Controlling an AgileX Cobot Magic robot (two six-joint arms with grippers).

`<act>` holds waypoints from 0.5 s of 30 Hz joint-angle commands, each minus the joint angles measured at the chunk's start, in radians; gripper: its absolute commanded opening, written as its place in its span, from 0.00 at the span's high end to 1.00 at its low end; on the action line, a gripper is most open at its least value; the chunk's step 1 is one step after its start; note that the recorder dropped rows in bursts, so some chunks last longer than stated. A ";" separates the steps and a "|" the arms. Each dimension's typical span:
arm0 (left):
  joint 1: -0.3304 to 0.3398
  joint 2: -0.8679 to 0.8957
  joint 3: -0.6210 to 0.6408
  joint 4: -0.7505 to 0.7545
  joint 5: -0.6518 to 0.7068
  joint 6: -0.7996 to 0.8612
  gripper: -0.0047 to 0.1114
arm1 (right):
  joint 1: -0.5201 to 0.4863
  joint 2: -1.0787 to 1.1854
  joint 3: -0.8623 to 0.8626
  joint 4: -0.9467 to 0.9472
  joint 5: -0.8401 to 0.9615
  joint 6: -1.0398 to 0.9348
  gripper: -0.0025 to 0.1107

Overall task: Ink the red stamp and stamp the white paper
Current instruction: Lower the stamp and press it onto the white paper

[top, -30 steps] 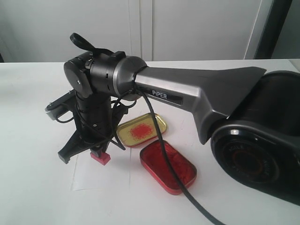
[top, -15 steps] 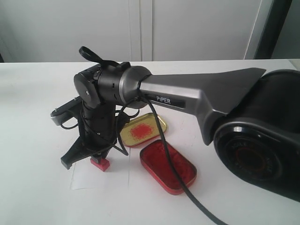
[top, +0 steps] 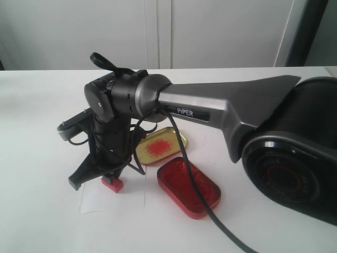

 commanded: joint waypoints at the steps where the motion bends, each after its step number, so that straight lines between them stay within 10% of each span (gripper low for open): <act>1: -0.005 -0.004 0.010 -0.002 0.001 0.000 0.96 | -0.004 0.073 0.049 -0.011 0.048 0.006 0.98; 15: -0.005 -0.004 0.010 -0.002 0.001 0.000 0.96 | -0.004 -0.023 0.047 -0.011 0.048 0.006 0.98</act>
